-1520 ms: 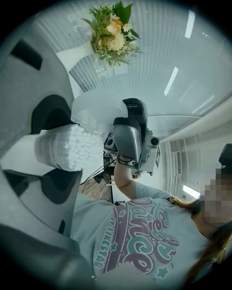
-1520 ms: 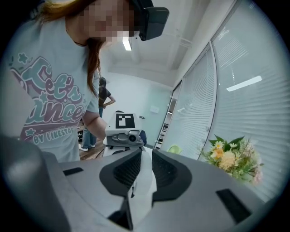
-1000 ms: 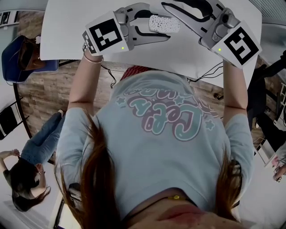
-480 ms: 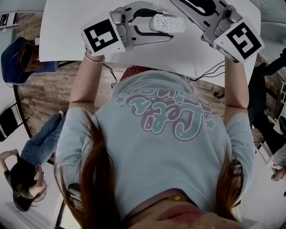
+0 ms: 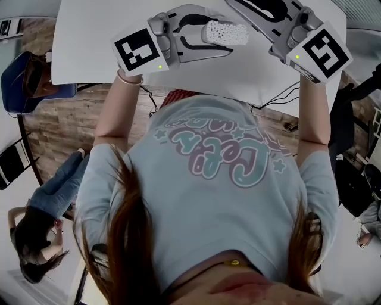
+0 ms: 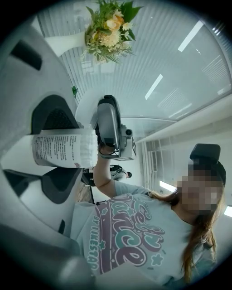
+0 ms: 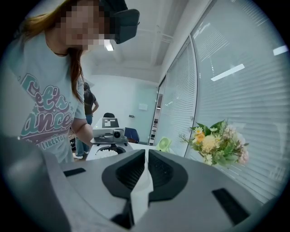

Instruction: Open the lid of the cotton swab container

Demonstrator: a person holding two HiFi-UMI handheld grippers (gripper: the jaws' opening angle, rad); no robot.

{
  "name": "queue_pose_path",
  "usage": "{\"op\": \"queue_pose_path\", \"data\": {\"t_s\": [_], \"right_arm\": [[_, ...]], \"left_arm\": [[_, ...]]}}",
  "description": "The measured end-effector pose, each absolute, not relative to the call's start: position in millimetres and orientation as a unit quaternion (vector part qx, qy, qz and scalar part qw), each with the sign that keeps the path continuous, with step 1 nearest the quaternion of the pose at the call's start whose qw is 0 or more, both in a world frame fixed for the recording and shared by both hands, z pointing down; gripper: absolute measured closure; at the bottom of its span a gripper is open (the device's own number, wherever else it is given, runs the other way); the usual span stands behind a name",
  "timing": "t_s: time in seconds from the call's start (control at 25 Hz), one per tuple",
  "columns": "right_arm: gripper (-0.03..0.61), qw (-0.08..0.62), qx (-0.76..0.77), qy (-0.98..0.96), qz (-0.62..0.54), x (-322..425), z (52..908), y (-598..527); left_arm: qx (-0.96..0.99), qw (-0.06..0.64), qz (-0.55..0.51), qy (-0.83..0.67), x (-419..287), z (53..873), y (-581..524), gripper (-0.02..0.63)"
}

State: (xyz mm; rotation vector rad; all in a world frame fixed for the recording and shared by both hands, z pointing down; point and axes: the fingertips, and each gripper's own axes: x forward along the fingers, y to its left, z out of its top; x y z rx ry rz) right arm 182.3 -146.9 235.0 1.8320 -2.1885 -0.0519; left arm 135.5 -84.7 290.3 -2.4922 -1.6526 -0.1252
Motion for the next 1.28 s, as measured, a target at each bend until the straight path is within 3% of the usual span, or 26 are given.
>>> {"op": "queue_pose_path", "data": {"t_s": [0.12,0.28,0.52,0.88,1.28], "right_arm": [[0.542,0.12,0.644,-0.755,-0.029,183.8,233.3,-143.9],[0.467,0.087,0.654,-0.752,-0.017,194.3,238.2,-130.9],[0.45,0.02,0.626,-0.779,-0.029,191.9,238.1,-87.0],[0.38,0.054,0.544,-0.837,0.013,157.4,273.3,-85.6],[0.391,0.056,0.526,-0.849,0.015,146.9,277.8,-102.0]], "left_arm": [[-0.833,0.051,-0.04,-0.55,139.3,296.5,-85.7,0.417],[-0.835,0.056,-0.048,-0.545,140.4,305.2,-86.3,0.417],[-0.846,0.038,-0.039,-0.53,143.2,296.5,-88.1,0.417],[-0.844,0.039,-0.031,-0.534,144.0,289.7,-92.7,0.417],[-0.836,0.046,-0.034,-0.546,146.5,290.5,-90.8,0.417]]}}
